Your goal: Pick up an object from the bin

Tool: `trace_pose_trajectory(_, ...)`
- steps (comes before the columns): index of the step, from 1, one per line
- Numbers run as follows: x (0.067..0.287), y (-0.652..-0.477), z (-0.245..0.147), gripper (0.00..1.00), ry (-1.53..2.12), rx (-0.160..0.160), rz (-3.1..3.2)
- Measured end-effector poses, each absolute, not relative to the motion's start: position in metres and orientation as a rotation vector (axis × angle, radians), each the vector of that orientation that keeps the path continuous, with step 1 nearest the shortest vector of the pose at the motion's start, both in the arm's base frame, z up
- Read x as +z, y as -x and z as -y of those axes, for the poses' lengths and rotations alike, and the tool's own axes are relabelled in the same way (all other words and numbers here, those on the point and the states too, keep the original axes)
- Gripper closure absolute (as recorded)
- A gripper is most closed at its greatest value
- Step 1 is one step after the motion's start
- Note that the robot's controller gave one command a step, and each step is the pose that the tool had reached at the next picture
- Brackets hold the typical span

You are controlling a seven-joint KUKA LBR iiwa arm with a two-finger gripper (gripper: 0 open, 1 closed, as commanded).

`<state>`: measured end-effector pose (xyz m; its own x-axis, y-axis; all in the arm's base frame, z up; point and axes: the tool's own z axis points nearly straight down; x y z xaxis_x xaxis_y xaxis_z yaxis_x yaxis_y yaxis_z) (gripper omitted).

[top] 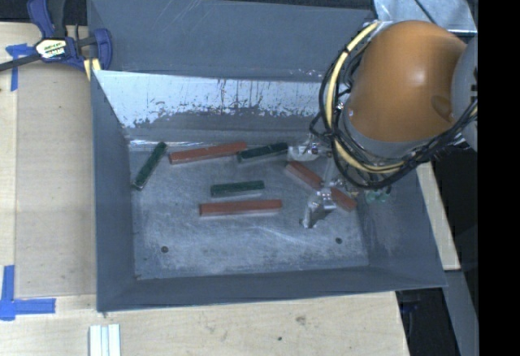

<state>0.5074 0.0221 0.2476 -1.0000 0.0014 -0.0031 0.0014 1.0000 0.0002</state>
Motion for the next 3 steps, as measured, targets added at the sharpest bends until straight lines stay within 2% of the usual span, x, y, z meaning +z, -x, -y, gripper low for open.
trace_pose_trajectory(1, 0.248, -0.507, -0.022, 0.00, -0.002, 0.000, -3.138)
trace_pose_trajectory(2, 0.199, -0.521, -0.032, 0.00, 0.075, 0.000, -3.130)
trace_pose_trajectory(3, 0.129, -0.516, -0.027, 0.00, 0.103, 0.001, -3.133)
